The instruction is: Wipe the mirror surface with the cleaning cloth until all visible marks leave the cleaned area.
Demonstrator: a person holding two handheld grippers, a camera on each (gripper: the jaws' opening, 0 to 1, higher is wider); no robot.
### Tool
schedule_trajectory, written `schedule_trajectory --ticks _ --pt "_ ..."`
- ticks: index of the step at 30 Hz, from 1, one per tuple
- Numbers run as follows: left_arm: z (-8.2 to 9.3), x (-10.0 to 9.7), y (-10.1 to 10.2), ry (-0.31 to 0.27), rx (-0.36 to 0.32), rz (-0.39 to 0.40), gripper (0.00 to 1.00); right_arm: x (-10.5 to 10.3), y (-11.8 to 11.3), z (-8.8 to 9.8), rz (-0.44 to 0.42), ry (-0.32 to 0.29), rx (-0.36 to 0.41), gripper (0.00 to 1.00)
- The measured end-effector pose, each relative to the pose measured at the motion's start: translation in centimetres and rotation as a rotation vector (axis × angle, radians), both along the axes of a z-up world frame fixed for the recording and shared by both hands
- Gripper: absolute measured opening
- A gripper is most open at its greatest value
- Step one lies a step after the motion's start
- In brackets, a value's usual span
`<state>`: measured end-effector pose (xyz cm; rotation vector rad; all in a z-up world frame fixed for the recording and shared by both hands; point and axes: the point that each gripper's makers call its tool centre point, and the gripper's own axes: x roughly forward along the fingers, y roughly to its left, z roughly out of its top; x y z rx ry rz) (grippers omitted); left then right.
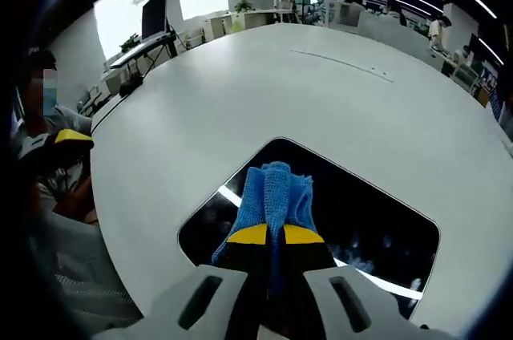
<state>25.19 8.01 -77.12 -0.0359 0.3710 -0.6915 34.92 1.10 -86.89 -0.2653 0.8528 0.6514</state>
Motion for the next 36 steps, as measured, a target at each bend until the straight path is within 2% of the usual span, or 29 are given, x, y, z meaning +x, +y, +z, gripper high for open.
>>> schedule_trajectory --ticks 18,25,36 --pt "0.1 0.0 0.2 -0.012 0.018 0.003 0.88 -2.5 -0.2 -0.1 0.01 -0.003 0.006 0.0" --pt "-0.2 -0.3 0.0 0.0 0.033 -0.01 0.9 -3.8 -0.2 0.0 0.014 -0.006 0.013 0.0" --pt "0.1 -0.3 0.0 -0.013 0.033 -0.016 0.92 -4.3 -0.1 0.1 0.017 -0.009 0.006 0.0"
